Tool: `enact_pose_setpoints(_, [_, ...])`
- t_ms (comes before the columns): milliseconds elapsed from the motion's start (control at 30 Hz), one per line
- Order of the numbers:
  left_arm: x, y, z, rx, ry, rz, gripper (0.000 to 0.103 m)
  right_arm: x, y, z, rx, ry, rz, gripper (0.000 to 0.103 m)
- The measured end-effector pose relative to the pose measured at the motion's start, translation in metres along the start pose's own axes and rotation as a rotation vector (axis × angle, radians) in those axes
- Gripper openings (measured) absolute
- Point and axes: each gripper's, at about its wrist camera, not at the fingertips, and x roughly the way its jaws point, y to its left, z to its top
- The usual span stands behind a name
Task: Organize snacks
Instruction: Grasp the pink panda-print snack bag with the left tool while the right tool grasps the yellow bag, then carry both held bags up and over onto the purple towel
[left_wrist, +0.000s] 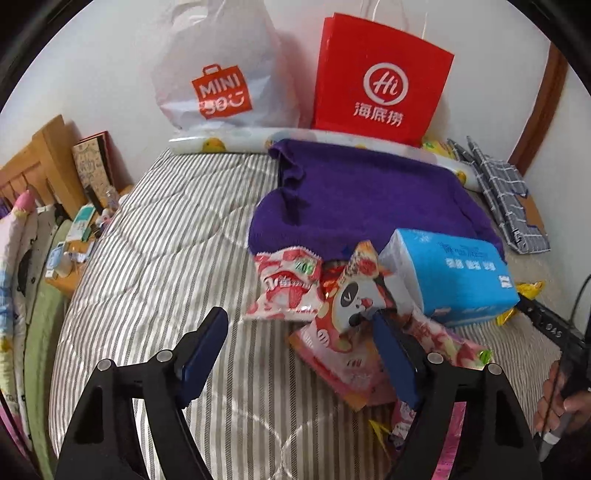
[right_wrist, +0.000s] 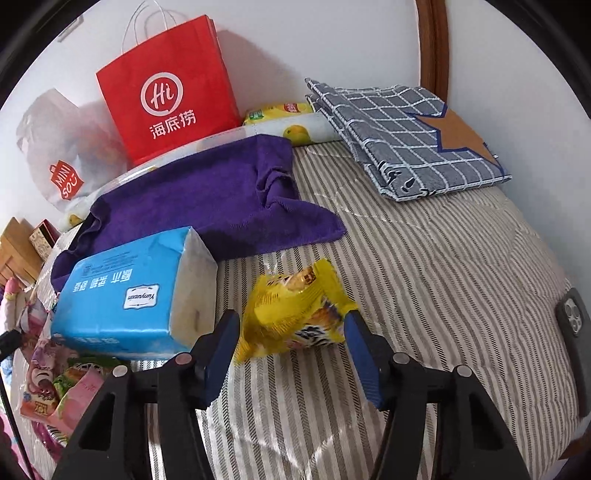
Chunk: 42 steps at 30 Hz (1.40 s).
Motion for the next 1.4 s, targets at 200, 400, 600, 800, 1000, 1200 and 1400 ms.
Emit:
enact_pose_setpoints(200, [0.005,0.006,0.001,-0.034,0.015,-0.087,0.08,0.01,0.005,0.003,-0.029,0.002,-0.027,0.059])
enact_pose_setpoints(400, [0.005,0.004,0.001,-0.027,0.026,-0.103,0.08,0.022,0.008,0.009,-0.056,0.02,-0.036,0.069])
enact_pose_setpoints(600, [0.005,-0.009,0.002,0.024,0.016,-0.122,0.08,0.026,0.003,0.013,-0.045,0.018,-0.015,0.069])
enact_pose_setpoints(800, [0.023,-0.011,0.001,0.008,0.065,-0.155,0.08,0.023,0.005,0.011,-0.083,0.009,0.0,0.058])
enact_pose_setpoints(1000, [0.037,-0.011,-0.001,-0.019,0.1,-0.191,0.063,0.009,0.006,0.007,-0.081,-0.012,0.031,0.056])
enact_pose_setpoints(1200, [0.026,-0.006,-0.002,-0.042,0.073,-0.231,0.054,-0.019,0.008,0.006,-0.07,-0.049,0.052,0.056])
enact_pose_setpoints(1400, [0.004,-0.004,-0.005,-0.026,0.042,-0.226,0.049,-0.051,0.018,0.001,-0.096,-0.093,0.06,0.056])
